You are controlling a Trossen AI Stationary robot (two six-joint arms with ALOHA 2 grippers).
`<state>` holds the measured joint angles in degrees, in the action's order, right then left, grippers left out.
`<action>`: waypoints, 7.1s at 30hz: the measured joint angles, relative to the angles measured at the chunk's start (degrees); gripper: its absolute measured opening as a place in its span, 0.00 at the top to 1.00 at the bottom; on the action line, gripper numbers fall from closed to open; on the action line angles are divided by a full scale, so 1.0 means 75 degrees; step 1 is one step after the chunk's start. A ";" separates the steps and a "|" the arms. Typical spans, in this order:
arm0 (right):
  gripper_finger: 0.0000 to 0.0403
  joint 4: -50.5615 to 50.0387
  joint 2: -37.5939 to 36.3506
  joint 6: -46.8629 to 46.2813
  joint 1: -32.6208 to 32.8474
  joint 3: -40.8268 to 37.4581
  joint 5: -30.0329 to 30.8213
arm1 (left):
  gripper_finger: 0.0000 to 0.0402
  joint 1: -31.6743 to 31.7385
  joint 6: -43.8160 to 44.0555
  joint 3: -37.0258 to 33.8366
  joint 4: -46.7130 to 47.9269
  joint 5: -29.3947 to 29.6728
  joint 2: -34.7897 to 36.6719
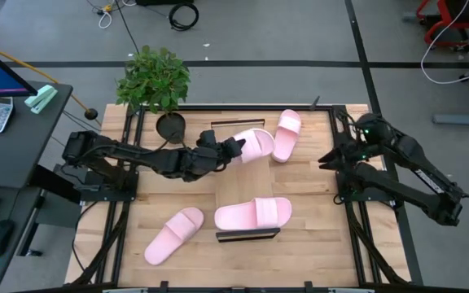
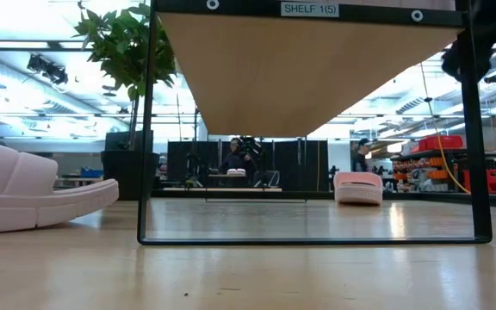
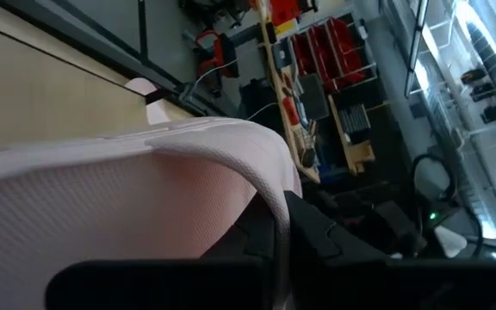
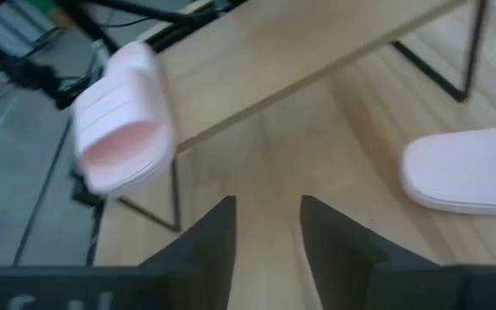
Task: Pick and place slides into the shelf
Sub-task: Put the top left pink slipper on the shelf
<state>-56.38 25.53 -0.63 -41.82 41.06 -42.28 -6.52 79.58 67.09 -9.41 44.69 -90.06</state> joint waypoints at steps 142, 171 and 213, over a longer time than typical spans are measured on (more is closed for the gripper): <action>1.00 -0.1454 -0.0381 0.1919 0.0000 0.0985 0.0262 | 0.97 -0.0667 0.2494 0.3104 0.3962 -0.1517 -0.2197; 1.00 -0.1454 -0.0383 0.1913 -0.0003 0.0985 0.0262 | 0.97 -0.0763 0.2500 0.3107 0.4215 -0.1518 -0.2200; 1.00 -0.1456 -0.0383 0.1910 -0.0003 0.0985 0.0260 | 0.97 -0.0836 0.2770 0.3107 0.3780 -0.1760 -0.2204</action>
<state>-67.31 22.65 13.69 -41.85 48.45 -40.33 -12.80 100.36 90.39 18.94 31.49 -106.59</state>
